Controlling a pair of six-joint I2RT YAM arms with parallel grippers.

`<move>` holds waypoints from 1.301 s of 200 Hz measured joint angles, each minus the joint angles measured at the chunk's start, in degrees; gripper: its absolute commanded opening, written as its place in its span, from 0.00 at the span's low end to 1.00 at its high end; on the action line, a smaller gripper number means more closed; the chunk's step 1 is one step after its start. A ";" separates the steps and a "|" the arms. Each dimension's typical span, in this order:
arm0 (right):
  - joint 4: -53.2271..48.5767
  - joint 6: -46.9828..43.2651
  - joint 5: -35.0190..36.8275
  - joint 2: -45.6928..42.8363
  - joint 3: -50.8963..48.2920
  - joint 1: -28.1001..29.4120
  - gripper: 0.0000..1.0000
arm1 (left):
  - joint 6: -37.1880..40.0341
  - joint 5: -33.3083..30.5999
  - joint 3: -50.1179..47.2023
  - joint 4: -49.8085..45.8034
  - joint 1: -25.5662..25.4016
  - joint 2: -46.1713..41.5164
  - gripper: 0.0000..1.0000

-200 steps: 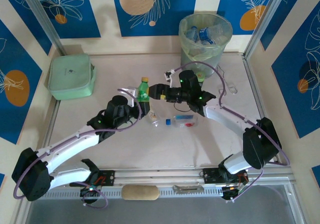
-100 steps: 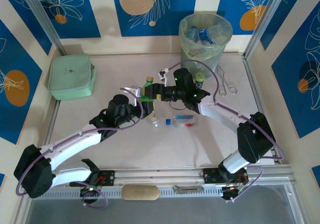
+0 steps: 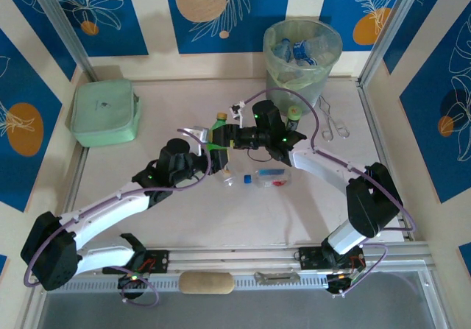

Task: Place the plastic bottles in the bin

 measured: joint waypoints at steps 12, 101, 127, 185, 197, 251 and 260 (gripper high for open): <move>-0.31 0.00 0.20 0.00 0.00 -0.13 0.59 | -0.68 -0.20 0.00 0.09 0.02 -0.37 0.98; -13.05 -5.33 9.35 -7.37 0.68 -14.64 0.59 | -6.69 -0.37 -4.35 -0.31 9.62 -4.66 1.00; -16.55 -7.78 12.92 -10.62 5.11 -20.70 0.59 | -11.02 -1.66 -6.47 -2.08 13.22 -3.58 1.00; -13.44 -8.63 17.81 -8.76 16.39 -30.73 0.58 | -15.37 -0.02 -6.67 -3.10 14.34 1.64 1.00; -12.48 -8.76 18.38 -5.73 21.27 -31.87 0.58 | -15.78 0.66 -6.67 -3.04 14.34 1.97 1.00; -10.62 -9.05 22.34 11.08 43.71 -34.25 0.58 | -15.96 2.82 -7.13 -2.82 14.34 1.99 1.00; -12.04 -9.09 22.80 14.51 48.33 -34.40 0.58 | -15.93 2.99 -7.32 -2.89 14.34 1.92 1.00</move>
